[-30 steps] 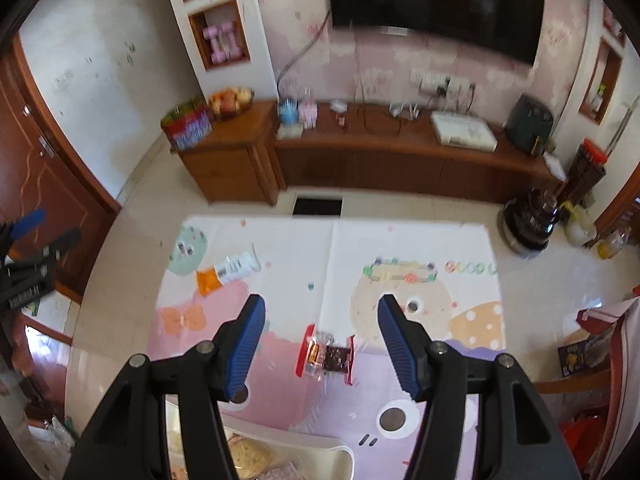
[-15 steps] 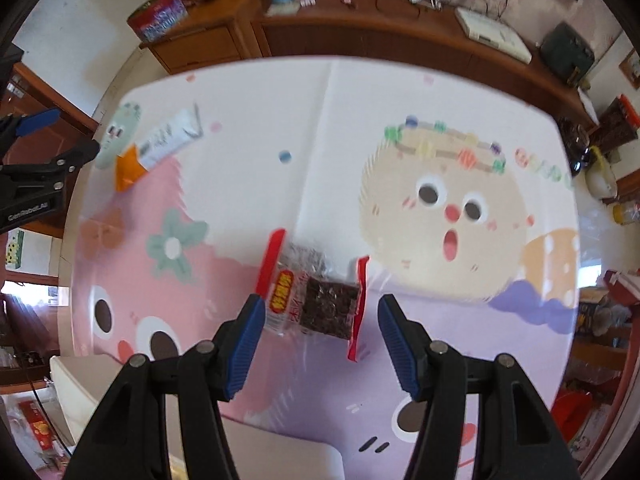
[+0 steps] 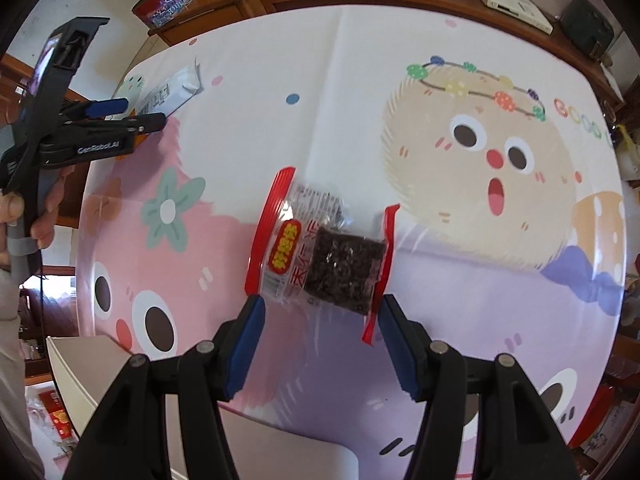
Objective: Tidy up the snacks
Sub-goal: 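Grasp the white-and-orange bar with the left tool while the right grasps the red-edged dark packet, then carry the bar and dark packet into the white tray and open both tools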
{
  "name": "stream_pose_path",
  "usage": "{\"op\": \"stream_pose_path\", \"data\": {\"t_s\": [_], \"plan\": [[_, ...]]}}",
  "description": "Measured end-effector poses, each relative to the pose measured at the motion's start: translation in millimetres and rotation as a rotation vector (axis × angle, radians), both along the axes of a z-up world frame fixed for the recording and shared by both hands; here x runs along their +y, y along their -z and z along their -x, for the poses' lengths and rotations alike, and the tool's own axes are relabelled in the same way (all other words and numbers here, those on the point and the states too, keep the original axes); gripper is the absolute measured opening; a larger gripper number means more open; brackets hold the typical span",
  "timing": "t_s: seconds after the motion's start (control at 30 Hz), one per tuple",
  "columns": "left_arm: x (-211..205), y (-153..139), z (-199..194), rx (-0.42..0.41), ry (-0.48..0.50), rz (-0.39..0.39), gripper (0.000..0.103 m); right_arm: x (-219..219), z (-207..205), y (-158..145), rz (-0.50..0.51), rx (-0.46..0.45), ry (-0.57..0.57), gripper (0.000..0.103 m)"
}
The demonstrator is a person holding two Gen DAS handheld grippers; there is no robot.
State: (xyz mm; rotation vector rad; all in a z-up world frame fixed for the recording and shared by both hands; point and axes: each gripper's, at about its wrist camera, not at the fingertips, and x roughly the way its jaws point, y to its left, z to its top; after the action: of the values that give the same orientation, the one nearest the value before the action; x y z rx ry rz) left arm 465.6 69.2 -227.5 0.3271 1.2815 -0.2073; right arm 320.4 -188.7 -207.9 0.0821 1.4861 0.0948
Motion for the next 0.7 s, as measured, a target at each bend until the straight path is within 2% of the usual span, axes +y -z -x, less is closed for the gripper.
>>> {"op": "stream_pose_path", "data": {"t_s": [0.03,0.1,0.17,0.23,0.27,0.3,0.53,0.7], "plan": [[1,1,-1,0.009,-0.004,0.024,0.069,0,1,2,-0.005,0.006,0.002,0.059],[-2,1,2,0.022,0.003,0.057,0.049,1,1,6,-0.008,0.012,0.011,0.057],[-8,0,7,0.018,0.015,0.057,0.040,0,0,12,-0.013,0.024,0.029,0.050],[-14,-2,14,-0.004,0.025,0.025,0.037,-4,3,10,-0.019,0.001,0.045,0.029],[-17,-4,18,-0.010,0.027,0.012,0.035,-7,4,10,-0.009,0.001,0.057,0.014],[-18,-4,19,-0.010,0.022,0.008,0.033,-10,4,12,-0.024,0.007,0.068,0.005],[-13,-6,29,0.023,-0.049,0.029,0.032,-18,9,9,-0.067,-0.010,0.097,0.005],[-10,-13,43,0.031,-0.082,0.041,0.030,-17,19,-17,-0.100,-0.081,0.085,0.004]]}}
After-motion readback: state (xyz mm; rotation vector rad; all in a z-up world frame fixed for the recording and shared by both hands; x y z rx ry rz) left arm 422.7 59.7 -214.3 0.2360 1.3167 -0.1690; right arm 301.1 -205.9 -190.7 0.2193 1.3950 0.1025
